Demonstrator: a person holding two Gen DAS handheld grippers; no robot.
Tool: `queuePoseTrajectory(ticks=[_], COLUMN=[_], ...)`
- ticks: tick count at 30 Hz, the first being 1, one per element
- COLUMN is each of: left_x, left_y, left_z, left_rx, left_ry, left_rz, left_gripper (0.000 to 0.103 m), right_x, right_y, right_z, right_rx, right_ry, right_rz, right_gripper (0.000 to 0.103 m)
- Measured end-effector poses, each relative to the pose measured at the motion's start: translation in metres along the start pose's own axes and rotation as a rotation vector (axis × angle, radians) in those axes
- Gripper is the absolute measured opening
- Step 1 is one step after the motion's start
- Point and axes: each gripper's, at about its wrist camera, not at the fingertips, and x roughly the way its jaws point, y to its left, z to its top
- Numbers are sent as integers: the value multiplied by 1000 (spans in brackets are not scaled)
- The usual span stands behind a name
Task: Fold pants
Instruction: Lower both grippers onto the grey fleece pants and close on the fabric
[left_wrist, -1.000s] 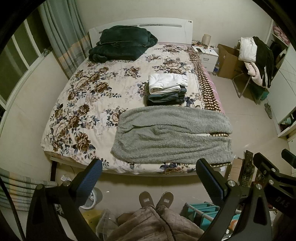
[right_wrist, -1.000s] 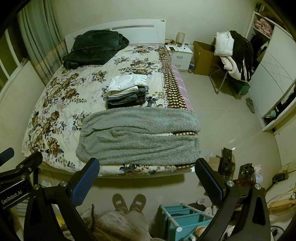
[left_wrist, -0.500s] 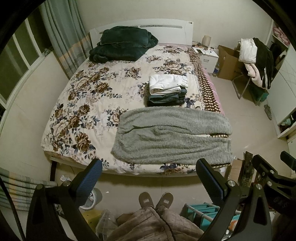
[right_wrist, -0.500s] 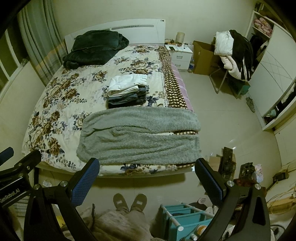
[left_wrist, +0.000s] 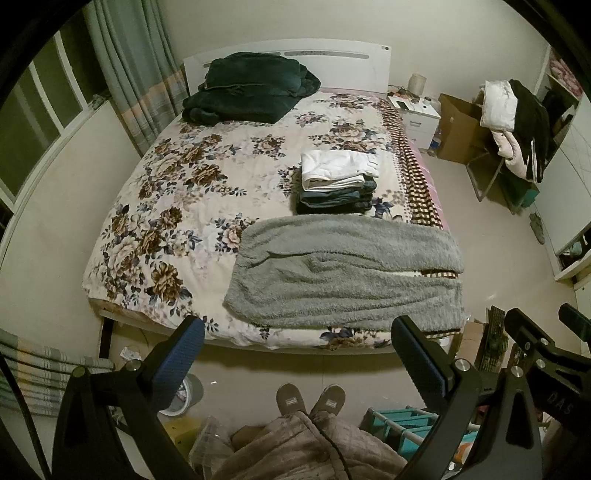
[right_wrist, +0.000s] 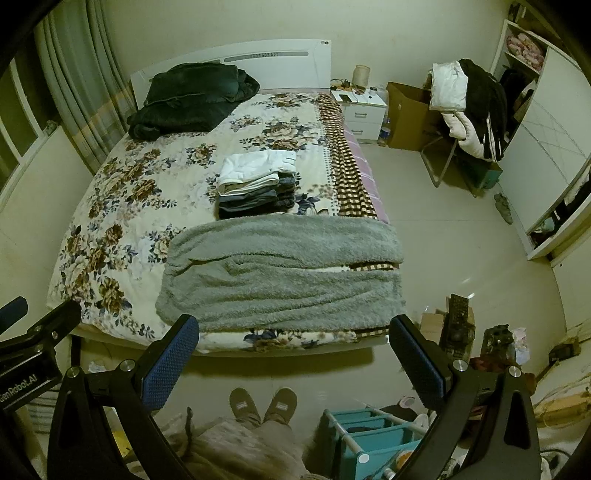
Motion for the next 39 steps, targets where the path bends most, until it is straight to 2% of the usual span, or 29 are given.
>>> queuePoseTrajectory(ticks=[5,7,10,13,17,23,29,34,39], left_x=[2,8,33,63,118,234,353,433,519], left_y=[5,5,10,7,2,-7,-19,-32,-49], left_z=[1,7,28,46,71,106,141,162,180], left_rx=[-12,-10,-25,-24,-9,48,130,192,220], left_ry=[2,-25,-45,-54,-52,38,149,177,217], left_rz=[-3,17,34,65,113,146,126,100,85], left_gripper=[103,103,103,103,103,103,103,103,103], right_x=[8,10,28,63,133,251,388,504,611], right_y=[-2,-2,-4,-5,-13,-13,-8,-1,-4], right_z=[4,2,8,18,36,75,128,167,189], right_rx=[-3,1,9,1,-4,-31,-43,-35,-34], right_ry=[8,5,-12,-13,15,68,135,204,257], right_rz=[5,1,-6,-18,-22,-50,-103,-112,-106], right_gripper=[103,103,103,103,103,103,103,103,103])
